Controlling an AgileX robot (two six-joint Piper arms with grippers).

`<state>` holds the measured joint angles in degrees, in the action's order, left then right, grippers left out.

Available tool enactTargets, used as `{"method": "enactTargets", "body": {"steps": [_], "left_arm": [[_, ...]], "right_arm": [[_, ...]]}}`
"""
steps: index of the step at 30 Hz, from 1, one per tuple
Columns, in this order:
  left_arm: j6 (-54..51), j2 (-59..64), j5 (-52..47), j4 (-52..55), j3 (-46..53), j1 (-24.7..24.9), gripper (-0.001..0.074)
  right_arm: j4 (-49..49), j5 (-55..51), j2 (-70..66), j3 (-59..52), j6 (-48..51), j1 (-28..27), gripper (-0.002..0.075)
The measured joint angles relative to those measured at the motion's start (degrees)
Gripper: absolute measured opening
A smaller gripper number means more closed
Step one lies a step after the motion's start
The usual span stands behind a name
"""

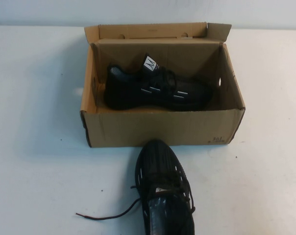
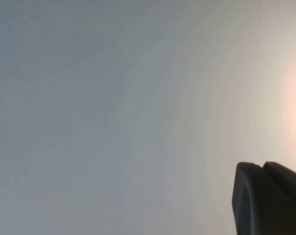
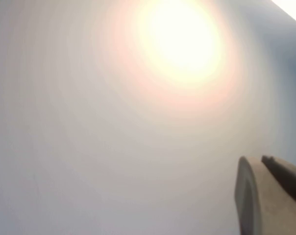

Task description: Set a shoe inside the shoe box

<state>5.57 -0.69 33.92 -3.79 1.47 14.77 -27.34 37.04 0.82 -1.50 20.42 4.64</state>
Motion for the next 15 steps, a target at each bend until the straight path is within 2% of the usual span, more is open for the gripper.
{"method": "enactTargets", "body": {"steps": [3, 7, 15], "left_arm": [[0.04, 0.0, 4.13, -4.85, 0.0, 0.0, -0.0004], [0.14, -0.04, 3.23, -7.92, -3.09, 0.0, -0.0004], [0.18, 3.36, -0.84, -2.65, -15.15, 0.0, -0.0004]], "right_arm": [[-0.08, 4.12, 0.0, 0.56, -0.48, 0.0, -0.0016], [0.32, 3.61, 0.0, 5.83, -0.7, 0.0, -0.0016], [0.89, -0.04, -0.66, 21.42, -1.87, 0.0, -0.0016]]}}
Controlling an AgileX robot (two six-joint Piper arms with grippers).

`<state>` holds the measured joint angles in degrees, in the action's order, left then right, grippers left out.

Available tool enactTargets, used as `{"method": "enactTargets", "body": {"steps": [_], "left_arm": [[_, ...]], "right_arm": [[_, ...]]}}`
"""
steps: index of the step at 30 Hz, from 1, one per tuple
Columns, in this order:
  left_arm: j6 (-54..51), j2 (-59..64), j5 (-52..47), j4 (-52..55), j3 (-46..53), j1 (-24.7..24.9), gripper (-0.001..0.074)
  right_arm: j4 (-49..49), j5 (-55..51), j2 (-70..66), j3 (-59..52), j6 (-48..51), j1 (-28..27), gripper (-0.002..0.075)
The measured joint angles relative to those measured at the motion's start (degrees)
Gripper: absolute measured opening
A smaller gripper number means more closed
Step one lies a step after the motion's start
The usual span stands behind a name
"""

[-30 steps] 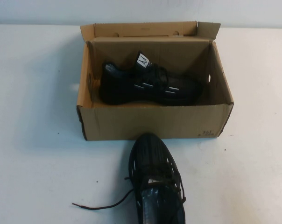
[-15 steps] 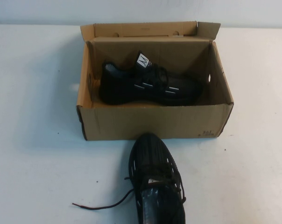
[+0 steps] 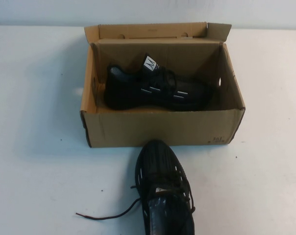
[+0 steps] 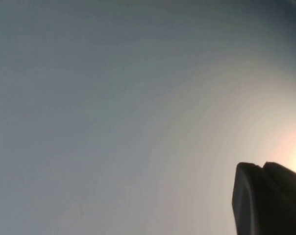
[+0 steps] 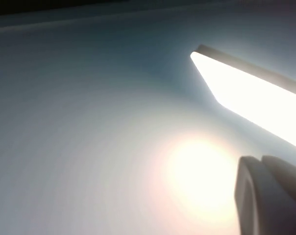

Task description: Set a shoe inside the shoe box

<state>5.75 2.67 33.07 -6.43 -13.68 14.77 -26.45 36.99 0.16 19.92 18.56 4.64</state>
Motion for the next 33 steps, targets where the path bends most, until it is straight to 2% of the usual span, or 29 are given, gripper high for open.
{"method": "enactTargets", "body": {"steps": [3, 7, 10, 14, 22, 28, 33], "left_arm": [[2.05, 4.14, -1.0, 7.37, -4.98, 0.0, -0.0004], [8.35, 10.29, -6.71, 18.08, -11.7, 0.0, -0.0004], [15.87, 14.74, -14.55, 25.44, -17.03, 0.0, -0.0004], [21.31, 20.16, -25.7, 28.58, -20.62, 0.0, -0.0004], [22.68, 24.4, -38.71, 32.08, -20.72, 0.0, -0.0004], [23.16, 24.4, -42.27, 32.08, -20.75, 0.0, -0.0004], [22.02, 24.4, -45.83, 32.08, -20.85, 0.0, -0.0004]], "right_arm": [[0.0, -6.17, -2.89, 6.33, -0.09, 0.0, -0.0016], [0.75, -20.19, -8.22, 14.71, -0.09, 0.0, -0.0016], [2.5, -31.52, -13.75, 20.37, 0.82, 0.0, -0.0016], [4.58, -42.75, -20.09, 24.7, 3.05, 0.0, -0.0016], [4.89, -47.39, -23.98, 24.8, 3.89, 0.0, -0.0016], [-2.94, -51.91, -24.51, 24.89, 4.38, 0.0, -0.0016], [1.08, -58.47, -29.12, 26.03, 9.51, 0.0, -0.0017]]}}
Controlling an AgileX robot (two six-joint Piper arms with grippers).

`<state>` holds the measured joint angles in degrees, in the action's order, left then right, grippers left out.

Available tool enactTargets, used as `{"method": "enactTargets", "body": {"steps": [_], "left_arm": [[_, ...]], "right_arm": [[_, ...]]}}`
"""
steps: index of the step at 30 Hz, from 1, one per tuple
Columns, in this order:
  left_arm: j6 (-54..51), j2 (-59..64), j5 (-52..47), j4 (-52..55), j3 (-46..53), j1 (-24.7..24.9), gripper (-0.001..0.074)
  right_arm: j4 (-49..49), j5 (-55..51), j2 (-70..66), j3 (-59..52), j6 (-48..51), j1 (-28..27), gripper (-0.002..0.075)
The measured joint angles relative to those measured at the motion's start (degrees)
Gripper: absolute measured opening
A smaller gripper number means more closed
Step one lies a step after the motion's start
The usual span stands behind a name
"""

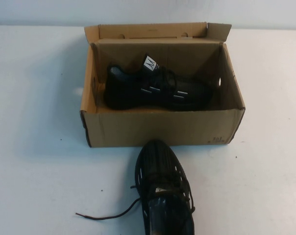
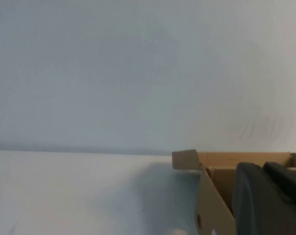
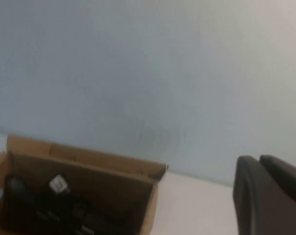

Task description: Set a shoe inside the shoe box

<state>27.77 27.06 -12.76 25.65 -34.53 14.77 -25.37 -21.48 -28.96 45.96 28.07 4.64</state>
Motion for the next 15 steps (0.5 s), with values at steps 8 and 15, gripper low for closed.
{"method": "enactTargets", "body": {"steps": [8, 15], "left_arm": [[-11.74, 1.58, -11.71, -1.89, -3.27, 0.0, -0.0004], [-34.42, 9.4, -22.3, -19.87, -8.95, 0.0, -0.0004]], "right_arm": [[2.76, -16.14, -13.15, 11.76, 1.92, 0.62, -0.0017], [2.97, -26.99, -21.94, 20.94, 2.05, 10.22, -0.0016]]}}
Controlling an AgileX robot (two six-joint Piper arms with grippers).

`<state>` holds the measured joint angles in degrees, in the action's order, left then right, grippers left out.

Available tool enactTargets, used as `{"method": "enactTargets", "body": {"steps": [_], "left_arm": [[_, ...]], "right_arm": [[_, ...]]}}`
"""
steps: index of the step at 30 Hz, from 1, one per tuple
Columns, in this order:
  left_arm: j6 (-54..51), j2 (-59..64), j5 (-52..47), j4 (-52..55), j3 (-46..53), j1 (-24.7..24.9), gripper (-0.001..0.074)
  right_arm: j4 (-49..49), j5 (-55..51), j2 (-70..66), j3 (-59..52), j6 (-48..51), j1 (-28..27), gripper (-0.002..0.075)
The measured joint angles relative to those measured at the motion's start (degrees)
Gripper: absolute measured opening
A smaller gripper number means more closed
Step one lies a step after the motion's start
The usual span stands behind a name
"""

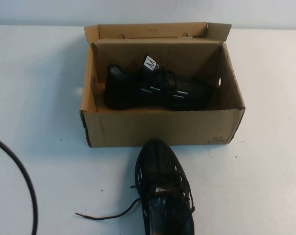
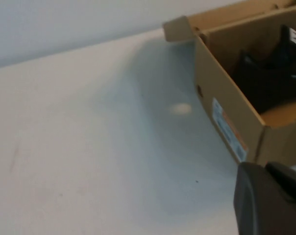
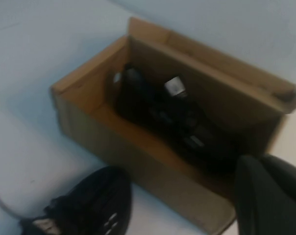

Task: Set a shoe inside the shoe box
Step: Pick up the shoe from the table

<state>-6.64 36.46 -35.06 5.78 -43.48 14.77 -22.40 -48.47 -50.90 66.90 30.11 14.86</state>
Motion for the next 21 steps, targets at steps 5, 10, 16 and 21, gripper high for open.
{"method": "enactTargets", "body": {"steps": [5, 10, 16, 21], "left_arm": [[-12.85, 7.08, -6.07, -14.02, -4.41, 0.0, -0.0004], [-17.66, 13.02, -11.59, -21.14, -6.88, 0.0, -0.0004], [-18.25, 15.36, -14.2, -23.63, -7.26, 0.0, -0.0004], [-18.47, 15.7, -16.23, -26.25, -7.3, 0.0, -0.0004]], "right_arm": [[0.0, -4.84, -8.01, 1.54, -0.52, 9.96, -0.0016], [3.45, -7.32, -15.94, 1.54, -3.92, 22.03, -0.0016], [10.54, -6.67, -21.1, 0.88, -16.63, 33.08, -0.0016], [10.69, -2.18, -22.12, -2.17, -31.23, 34.7, -0.0017]]}}
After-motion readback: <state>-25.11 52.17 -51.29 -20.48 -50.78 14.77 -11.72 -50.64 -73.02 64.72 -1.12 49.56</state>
